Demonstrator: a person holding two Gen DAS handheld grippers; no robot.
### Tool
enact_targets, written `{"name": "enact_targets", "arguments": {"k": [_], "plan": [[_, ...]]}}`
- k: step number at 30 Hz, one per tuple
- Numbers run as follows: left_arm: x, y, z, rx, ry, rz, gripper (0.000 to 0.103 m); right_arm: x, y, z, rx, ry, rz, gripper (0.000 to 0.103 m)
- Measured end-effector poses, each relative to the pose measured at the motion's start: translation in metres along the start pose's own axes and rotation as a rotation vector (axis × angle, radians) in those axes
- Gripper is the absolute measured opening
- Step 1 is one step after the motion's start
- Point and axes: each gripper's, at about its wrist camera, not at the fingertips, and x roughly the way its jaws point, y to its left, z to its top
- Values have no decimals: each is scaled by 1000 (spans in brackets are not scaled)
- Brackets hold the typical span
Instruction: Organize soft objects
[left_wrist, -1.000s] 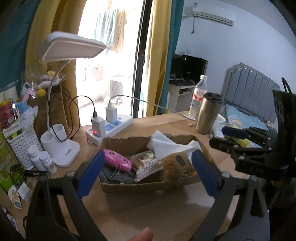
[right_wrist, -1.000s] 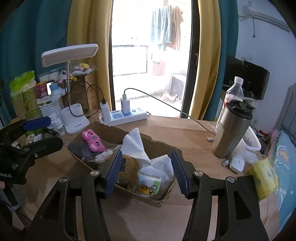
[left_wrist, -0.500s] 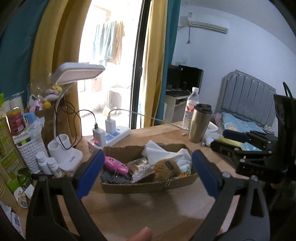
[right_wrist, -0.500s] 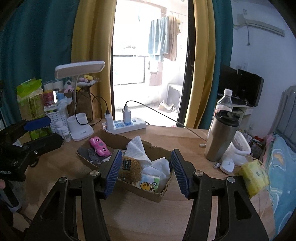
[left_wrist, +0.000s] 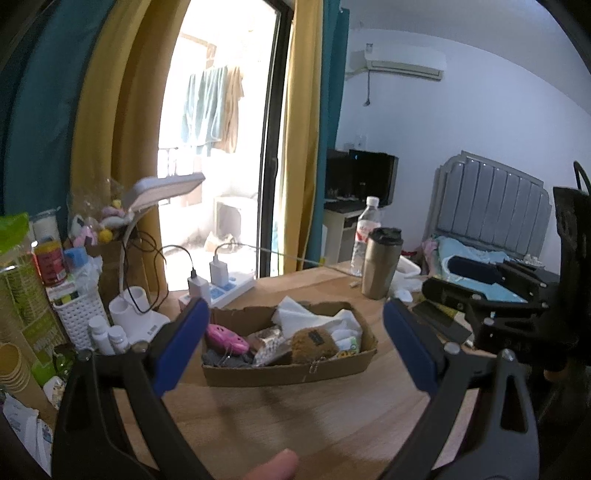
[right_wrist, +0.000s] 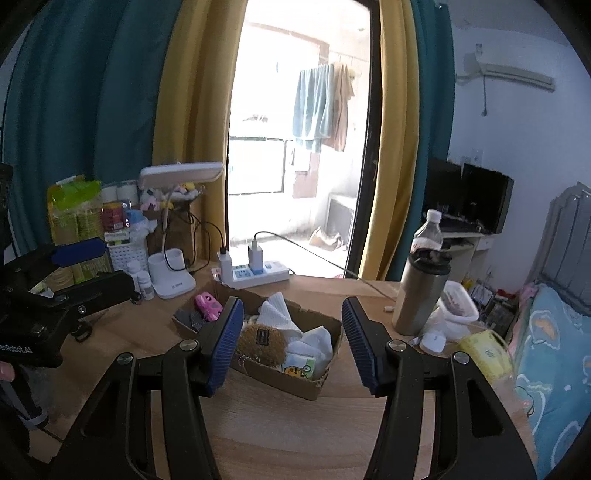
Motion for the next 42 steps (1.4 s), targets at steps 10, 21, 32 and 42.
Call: {"name": "enact_targets", "arguments": {"k": [10,21,32,42], "plan": [[-38,-20,8,34,-57,39,96,-45,9,6,-14,-66,-34,60],[-68,-19,18,15,-108,76,96,-68,21,8,-16,-73,-64,66],[-77,-10,18,15,-101,87,96,-73,28,10,-6,-66,-86,67],[-76,-8,17,7,-98,87,96,-70,29,9,-8,-55,-90,67]]}}
